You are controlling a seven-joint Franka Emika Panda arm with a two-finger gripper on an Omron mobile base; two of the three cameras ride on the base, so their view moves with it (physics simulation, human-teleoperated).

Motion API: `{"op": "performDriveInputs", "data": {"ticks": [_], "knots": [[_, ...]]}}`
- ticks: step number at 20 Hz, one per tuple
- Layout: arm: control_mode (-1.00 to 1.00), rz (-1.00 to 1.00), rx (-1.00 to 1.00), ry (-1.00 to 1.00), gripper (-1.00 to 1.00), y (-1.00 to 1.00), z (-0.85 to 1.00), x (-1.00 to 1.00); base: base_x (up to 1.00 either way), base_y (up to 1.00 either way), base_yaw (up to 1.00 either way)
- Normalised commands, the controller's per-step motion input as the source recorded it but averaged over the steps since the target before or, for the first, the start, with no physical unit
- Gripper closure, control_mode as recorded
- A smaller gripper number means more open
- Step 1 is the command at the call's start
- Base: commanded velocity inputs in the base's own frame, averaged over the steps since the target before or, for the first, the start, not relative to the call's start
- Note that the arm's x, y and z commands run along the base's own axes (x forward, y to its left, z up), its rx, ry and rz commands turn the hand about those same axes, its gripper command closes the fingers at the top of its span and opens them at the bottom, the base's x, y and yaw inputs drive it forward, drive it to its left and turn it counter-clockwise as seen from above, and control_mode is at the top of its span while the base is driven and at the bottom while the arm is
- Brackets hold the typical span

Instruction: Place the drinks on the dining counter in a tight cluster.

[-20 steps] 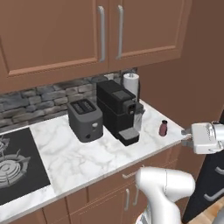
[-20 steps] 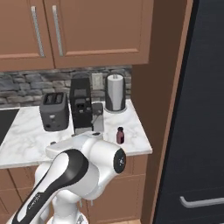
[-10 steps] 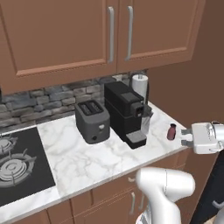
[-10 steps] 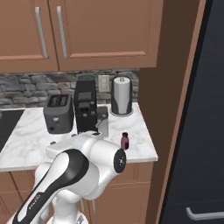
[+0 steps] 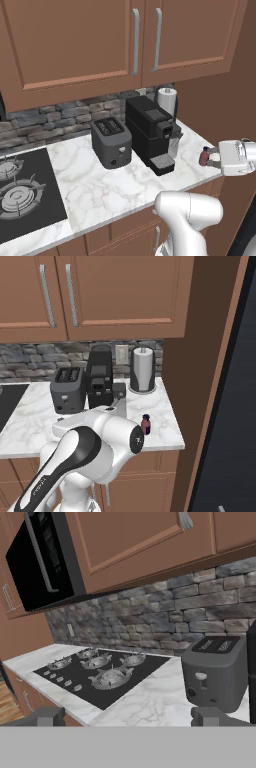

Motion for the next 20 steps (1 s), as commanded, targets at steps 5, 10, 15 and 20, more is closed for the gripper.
{"op": "performDriveInputs", "data": {"ticks": [5,10,15,20], "knots": [[1.00,0.00,0.00,0.00,-1.00,0.00,0.00,0.00,0.34,-0.02,0.01],[1.00,0.00,0.00,0.00,-1.00,0.00,0.00,0.00,0.08,-0.01,0.00],[1.00,0.00,0.00,0.00,-1.00,0.00,0.00,0.00,0.00,0.00,0.00],[1.00,0.00,0.00,0.00,-1.00,0.00,0.00,0.00,0.00,0.00,0.00]]}}
